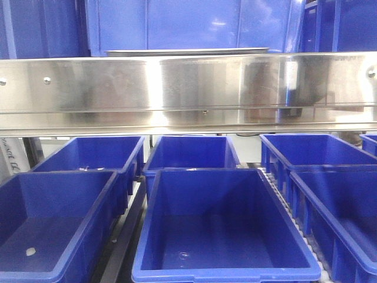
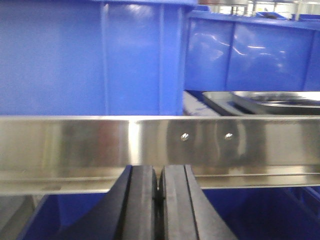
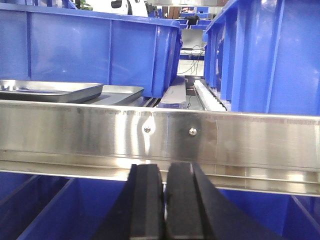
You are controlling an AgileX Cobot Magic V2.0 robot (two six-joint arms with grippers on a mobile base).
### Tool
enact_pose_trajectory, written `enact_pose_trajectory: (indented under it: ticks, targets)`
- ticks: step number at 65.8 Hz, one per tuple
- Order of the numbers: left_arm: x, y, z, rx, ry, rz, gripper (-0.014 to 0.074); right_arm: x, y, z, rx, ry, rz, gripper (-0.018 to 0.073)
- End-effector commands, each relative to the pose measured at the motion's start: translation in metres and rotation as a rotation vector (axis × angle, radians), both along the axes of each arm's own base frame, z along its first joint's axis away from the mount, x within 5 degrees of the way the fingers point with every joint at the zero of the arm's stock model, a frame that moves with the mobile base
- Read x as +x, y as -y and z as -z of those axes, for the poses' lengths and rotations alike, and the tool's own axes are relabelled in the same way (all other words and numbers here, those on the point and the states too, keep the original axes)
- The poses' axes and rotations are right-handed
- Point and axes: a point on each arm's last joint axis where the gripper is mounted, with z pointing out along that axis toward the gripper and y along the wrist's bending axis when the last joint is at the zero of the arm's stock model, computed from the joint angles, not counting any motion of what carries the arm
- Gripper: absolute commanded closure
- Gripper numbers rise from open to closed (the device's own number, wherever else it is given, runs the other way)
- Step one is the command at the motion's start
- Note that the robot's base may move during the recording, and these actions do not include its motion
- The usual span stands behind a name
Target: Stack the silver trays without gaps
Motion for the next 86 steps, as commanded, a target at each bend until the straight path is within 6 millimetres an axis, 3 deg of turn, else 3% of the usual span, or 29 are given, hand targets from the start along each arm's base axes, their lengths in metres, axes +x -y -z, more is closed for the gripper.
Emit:
enact_pose_trajectory:
  ticks: [1,17,48,86]
  targets:
    - [-0.002,-0.001,0.01,-0.023,0.01,-0.014,0.0605,0.0,0.0,-0.002,0.001,0.019,-0.001,0.0578]
    - [-0.002,-0.001,0.018,0.006,-0.074,-0.013,0.0605,0.0,0.0,-0.002,0.001,0.019,-0.001,0.0578]
    - [-0.002,-0.001,0.006,0.058,0.062,-0.017,0.0605,0.0,0.0,-0.002,0.001,0.019,-0.001,0.0578]
    - [-0.002,-0.001,0.006,0.058,0.062,-0.017,0.0605,0.0,0.0,-0.002,0.001,0.019,-0.001,0.0578]
